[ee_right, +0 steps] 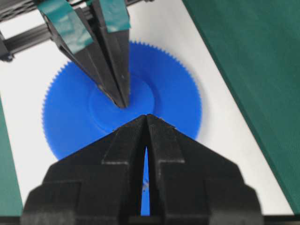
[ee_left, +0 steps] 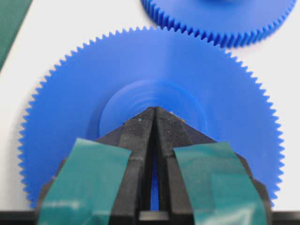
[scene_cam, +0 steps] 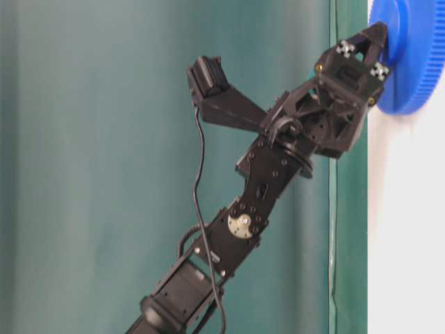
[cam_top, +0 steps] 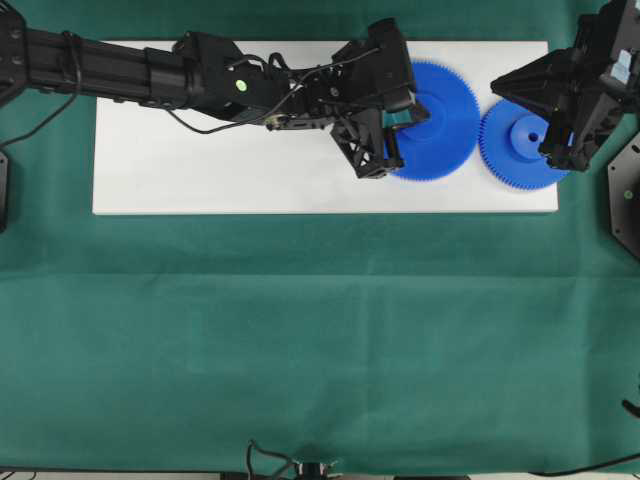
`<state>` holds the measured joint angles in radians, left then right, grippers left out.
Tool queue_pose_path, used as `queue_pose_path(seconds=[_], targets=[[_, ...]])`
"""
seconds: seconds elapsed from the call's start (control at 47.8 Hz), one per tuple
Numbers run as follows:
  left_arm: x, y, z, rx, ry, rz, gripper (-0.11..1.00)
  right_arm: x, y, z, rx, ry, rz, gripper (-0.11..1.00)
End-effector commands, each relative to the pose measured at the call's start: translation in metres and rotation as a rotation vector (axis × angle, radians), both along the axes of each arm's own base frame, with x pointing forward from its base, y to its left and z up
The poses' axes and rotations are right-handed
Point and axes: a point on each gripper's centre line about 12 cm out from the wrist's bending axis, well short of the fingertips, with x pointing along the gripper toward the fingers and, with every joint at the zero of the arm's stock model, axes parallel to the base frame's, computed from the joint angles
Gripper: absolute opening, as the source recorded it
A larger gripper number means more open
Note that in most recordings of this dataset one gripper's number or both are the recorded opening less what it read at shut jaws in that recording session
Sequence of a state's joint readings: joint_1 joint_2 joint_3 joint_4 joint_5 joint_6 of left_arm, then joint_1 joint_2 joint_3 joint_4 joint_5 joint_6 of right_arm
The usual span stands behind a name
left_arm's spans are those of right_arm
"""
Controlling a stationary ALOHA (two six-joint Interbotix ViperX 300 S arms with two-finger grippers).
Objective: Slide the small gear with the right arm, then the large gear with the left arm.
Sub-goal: 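Hold the large gear meshed against the small gear, then slide the large blue gear back left to its start position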
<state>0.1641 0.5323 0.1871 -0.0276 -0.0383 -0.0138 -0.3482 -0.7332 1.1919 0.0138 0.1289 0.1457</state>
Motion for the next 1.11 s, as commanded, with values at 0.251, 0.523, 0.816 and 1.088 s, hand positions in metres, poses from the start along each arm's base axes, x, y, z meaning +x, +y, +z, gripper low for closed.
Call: queue_pose_path(seconds=[0.251,0.523,0.816,1.088], targets=[[-0.11,-0.016,-0.036,-0.097,0.207,0.069,0.0,0.004,-0.001,0.007,-0.009,-0.025,0.002,0.53],[-0.212,-0.009,-0.022,-0.21,0.24,0.252,0.0,0.004,-0.001,0.006,-0.006,-0.021,0.001,0.53],[-0.272,-0.021,0.007,-0.235,0.185,0.289,0.0,0.004,-0.001,0.007,-0.006,-0.024,0.0,0.53],[-0.303,-0.015,0.025,-0.242,0.17,0.349,0.0,0.004,-0.001,0.006,0.006,-0.023,-0.006,0.53]])
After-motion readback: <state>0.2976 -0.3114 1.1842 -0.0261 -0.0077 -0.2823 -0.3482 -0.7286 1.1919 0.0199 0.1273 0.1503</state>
